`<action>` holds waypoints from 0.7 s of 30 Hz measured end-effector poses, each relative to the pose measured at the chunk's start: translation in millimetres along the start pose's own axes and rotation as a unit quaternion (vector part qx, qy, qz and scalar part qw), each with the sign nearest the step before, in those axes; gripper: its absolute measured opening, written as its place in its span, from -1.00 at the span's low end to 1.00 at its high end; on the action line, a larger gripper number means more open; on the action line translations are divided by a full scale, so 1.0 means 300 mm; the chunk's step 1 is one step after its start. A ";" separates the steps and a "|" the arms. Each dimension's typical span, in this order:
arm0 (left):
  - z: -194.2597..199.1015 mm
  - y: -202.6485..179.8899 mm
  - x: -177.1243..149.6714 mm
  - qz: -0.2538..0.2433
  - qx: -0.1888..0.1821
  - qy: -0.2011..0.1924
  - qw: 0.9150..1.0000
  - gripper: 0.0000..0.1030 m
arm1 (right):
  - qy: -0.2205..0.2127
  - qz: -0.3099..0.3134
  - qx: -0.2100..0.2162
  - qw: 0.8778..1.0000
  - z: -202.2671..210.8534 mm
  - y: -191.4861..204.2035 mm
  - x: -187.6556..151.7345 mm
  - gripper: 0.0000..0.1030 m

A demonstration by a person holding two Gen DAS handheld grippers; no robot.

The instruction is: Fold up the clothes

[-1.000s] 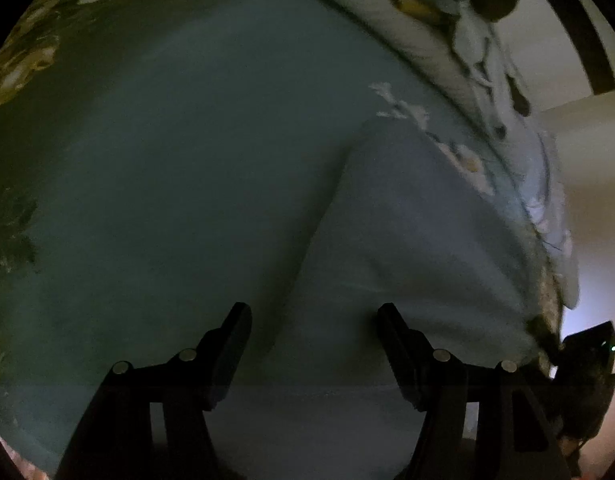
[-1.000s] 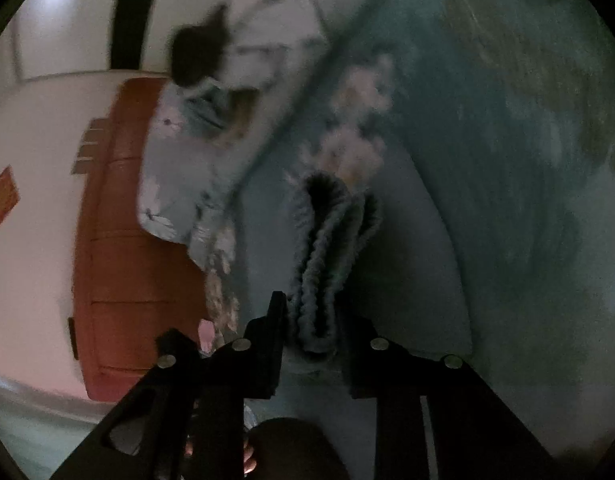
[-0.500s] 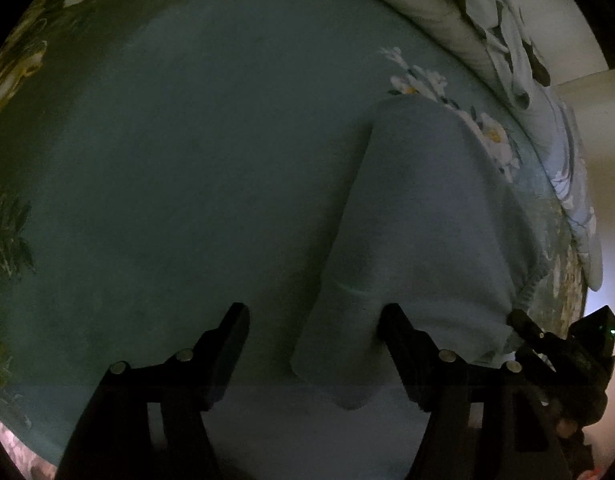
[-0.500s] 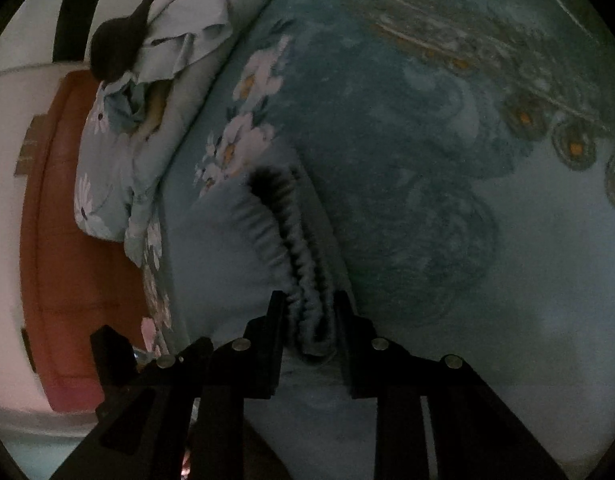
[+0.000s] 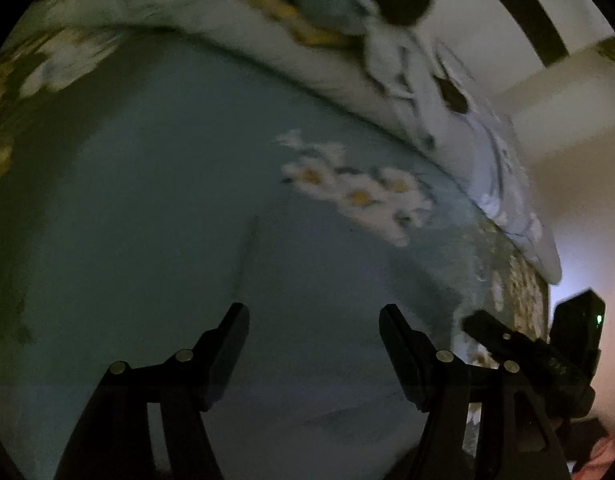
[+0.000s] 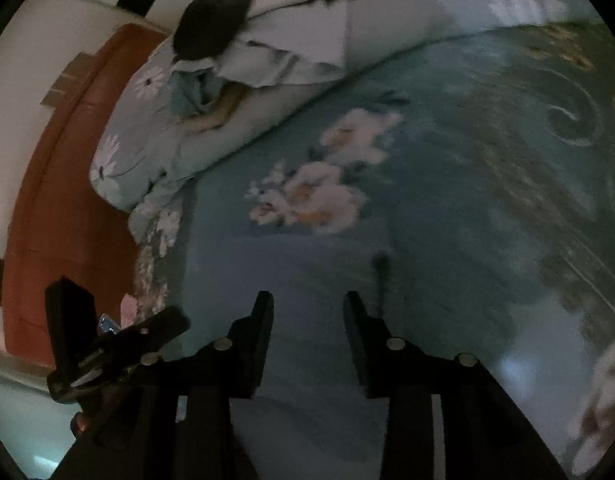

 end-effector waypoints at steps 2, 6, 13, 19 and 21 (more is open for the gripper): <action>-0.053 -0.029 0.021 -0.018 -0.001 0.013 1.000 0.39 | -0.002 0.004 -0.007 1.000 -0.032 -0.002 0.013 -0.25; -0.151 -0.018 0.005 -0.008 0.010 0.038 0.999 0.39 | 0.005 -0.028 -0.025 0.999 -0.099 -0.070 0.034 -0.24; -0.196 -0.001 -0.014 0.001 0.017 0.054 0.998 0.39 | 0.015 -0.047 -0.016 0.999 -0.136 -0.096 0.045 -0.24; -0.098 0.029 -0.032 0.007 0.023 0.029 0.999 0.39 | -0.005 -0.041 0.001 0.999 -0.016 -0.084 0.005 -0.05; -0.081 0.073 -0.053 0.023 0.032 0.028 0.999 0.39 | -0.005 -0.061 0.006 0.998 0.015 -0.123 -0.019 0.01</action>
Point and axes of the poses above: each gripper's, at about its wrist camera, not at the fingertips, and z roughly against the way its jaws point, y to its left, x to its top, the point moved 7 cm from there along -z, roughly the way its jaws point, and after that the axes turned 12 degrees about -z, right-handed, at the moved point
